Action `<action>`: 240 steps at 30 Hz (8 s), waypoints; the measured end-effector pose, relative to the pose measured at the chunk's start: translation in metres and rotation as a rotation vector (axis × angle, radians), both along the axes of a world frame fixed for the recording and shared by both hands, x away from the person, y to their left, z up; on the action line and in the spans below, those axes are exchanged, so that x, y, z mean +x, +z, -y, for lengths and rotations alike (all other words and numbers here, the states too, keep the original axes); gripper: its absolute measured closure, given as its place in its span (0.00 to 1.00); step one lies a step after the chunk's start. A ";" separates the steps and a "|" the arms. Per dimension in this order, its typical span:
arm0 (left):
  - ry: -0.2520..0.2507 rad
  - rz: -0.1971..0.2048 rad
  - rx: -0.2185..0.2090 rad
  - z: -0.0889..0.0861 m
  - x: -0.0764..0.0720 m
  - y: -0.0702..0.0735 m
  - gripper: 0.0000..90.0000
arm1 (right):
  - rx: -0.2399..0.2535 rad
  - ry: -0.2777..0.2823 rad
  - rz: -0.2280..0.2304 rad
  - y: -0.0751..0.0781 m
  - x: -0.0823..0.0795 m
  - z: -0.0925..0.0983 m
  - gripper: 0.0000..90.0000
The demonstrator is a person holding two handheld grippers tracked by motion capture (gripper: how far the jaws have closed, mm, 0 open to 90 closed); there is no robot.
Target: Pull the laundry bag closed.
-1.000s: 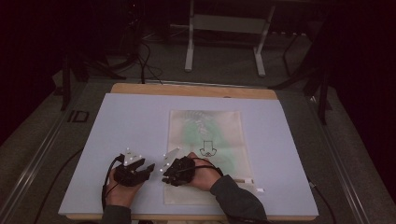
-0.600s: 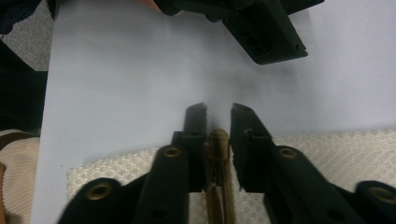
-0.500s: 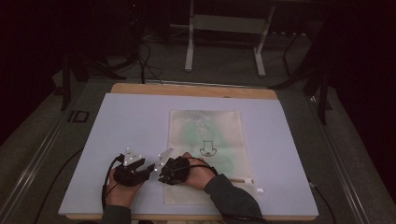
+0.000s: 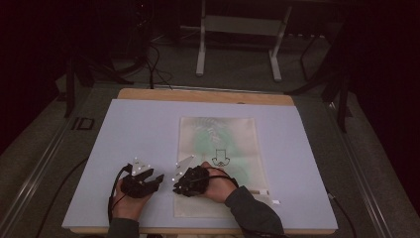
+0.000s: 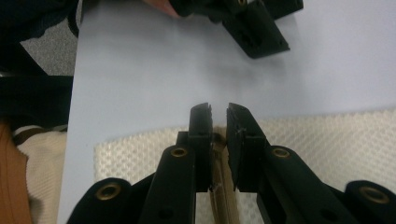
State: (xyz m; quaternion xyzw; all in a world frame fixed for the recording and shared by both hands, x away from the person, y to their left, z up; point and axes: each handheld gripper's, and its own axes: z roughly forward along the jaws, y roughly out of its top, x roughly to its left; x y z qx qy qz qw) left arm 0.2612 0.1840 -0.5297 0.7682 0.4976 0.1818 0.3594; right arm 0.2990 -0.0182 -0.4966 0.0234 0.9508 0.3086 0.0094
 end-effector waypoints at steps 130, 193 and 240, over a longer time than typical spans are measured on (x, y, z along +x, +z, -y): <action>-0.246 -0.080 -0.026 0.059 -0.014 -0.004 0.99 | -0.167 0.040 0.008 -0.013 0.003 0.016 0.91; -0.252 -0.073 -0.005 0.060 -0.015 -0.004 0.99 | -0.275 0.061 0.024 -0.001 -0.001 0.041 0.92; -0.254 -0.073 0.000 0.061 -0.015 -0.004 0.99 | -0.292 0.036 0.012 0.000 -0.001 0.070 0.92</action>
